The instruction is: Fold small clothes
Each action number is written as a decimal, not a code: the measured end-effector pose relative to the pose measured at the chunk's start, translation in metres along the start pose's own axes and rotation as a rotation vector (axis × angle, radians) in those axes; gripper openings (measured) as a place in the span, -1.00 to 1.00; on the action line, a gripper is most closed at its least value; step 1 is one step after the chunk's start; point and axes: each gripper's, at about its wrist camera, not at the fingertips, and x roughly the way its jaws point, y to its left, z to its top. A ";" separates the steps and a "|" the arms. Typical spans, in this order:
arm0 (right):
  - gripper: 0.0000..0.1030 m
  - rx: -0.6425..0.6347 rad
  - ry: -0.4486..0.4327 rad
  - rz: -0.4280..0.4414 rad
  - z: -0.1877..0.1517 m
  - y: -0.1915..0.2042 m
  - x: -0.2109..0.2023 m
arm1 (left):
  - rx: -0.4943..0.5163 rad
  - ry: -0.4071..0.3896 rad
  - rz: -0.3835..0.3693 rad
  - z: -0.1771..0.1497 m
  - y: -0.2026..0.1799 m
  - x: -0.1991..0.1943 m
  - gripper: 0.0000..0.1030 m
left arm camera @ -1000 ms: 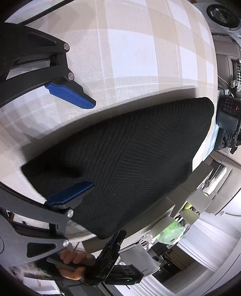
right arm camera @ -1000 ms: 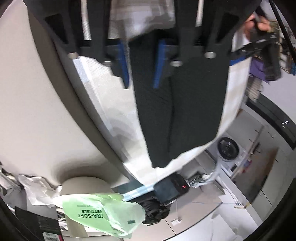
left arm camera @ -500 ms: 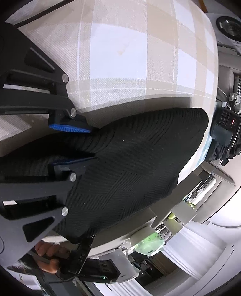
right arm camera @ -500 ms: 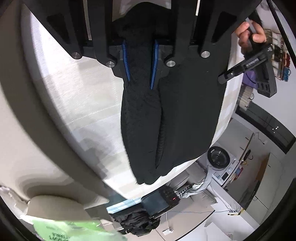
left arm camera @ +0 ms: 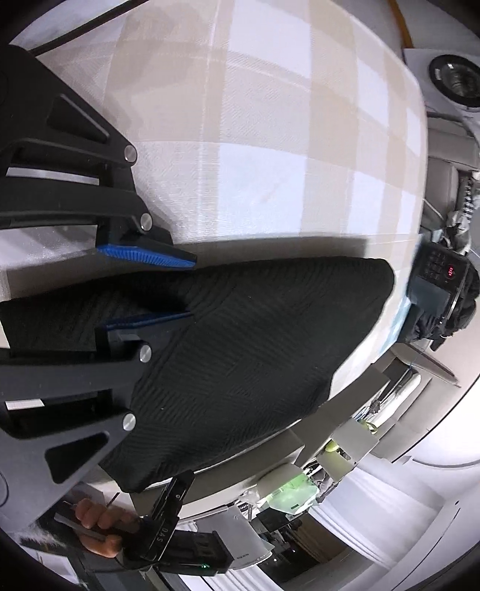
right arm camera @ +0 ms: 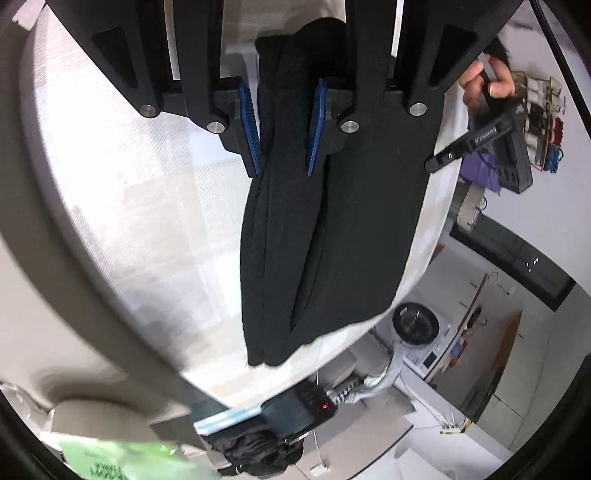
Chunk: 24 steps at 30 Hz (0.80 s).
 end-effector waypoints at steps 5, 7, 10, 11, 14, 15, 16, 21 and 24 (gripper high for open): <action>-0.76 -0.110 0.011 -0.103 -0.008 0.016 0.008 | 0.039 -0.024 0.003 0.002 -0.010 -0.008 -0.61; -0.76 -0.152 0.054 -0.203 -0.014 0.016 0.018 | 0.035 -0.011 0.004 0.002 -0.012 -0.007 -0.61; -0.75 -0.134 0.025 -0.192 -0.013 0.020 0.011 | 0.040 -0.003 -0.007 -0.001 -0.014 -0.010 -0.61; -0.72 -0.114 0.007 -0.172 -0.012 0.020 0.005 | 0.044 -0.003 -0.011 -0.001 -0.016 -0.011 -0.61; -0.67 -0.105 -0.013 -0.096 -0.010 0.024 -0.008 | 0.066 0.004 -0.039 -0.002 -0.028 -0.010 -0.58; -0.62 -0.111 -0.009 -0.064 -0.011 0.027 -0.010 | 0.081 0.009 -0.054 -0.004 -0.034 -0.010 -0.56; -0.60 -0.116 -0.002 -0.042 -0.012 0.029 -0.011 | 0.094 0.014 -0.064 -0.006 -0.038 -0.010 -0.49; -0.44 -0.127 0.077 0.048 -0.017 0.029 -0.001 | 0.212 0.089 -0.112 -0.024 -0.066 0.005 -0.23; -0.51 -0.141 0.105 0.041 -0.021 0.028 0.010 | 0.272 0.104 -0.109 -0.034 -0.076 0.013 -0.06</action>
